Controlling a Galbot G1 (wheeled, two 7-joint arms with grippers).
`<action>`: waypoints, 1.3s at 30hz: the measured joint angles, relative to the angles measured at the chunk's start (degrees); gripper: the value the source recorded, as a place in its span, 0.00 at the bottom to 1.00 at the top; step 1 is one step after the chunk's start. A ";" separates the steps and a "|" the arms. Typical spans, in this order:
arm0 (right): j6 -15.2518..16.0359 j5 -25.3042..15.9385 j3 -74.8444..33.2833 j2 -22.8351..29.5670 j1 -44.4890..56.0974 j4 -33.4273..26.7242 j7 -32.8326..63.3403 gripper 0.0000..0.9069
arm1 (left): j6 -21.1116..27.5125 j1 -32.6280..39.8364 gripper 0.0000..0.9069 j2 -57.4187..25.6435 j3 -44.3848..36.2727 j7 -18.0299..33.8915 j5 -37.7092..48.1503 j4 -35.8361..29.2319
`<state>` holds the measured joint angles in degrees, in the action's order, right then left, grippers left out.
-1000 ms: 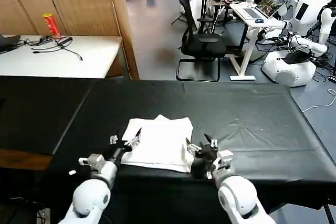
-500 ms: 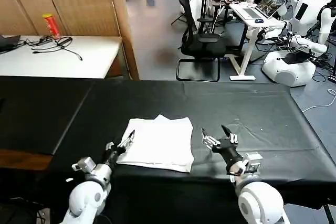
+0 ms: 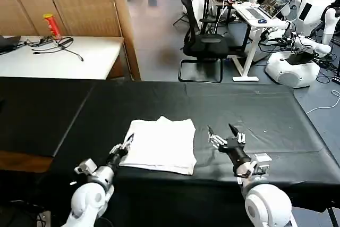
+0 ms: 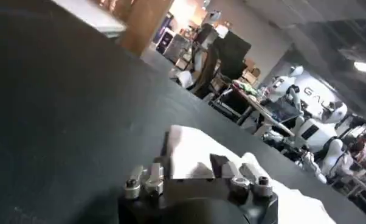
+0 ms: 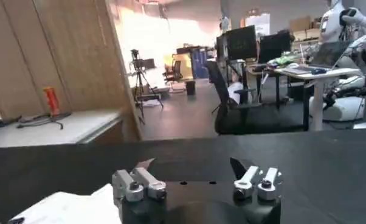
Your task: Fold and organize the clothes.
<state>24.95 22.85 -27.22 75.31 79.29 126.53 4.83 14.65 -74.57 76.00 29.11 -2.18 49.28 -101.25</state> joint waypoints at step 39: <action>0.37 -1.47 -1.54 0.92 2.99 0.76 0.32 0.97 | 4.01 -2.27 0.00 -27.70 8.87 7.77 -19.45 -20.53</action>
<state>25.32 21.38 -28.76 76.23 82.28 127.29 5.15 18.66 -76.84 48.30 37.98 5.60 29.83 -121.78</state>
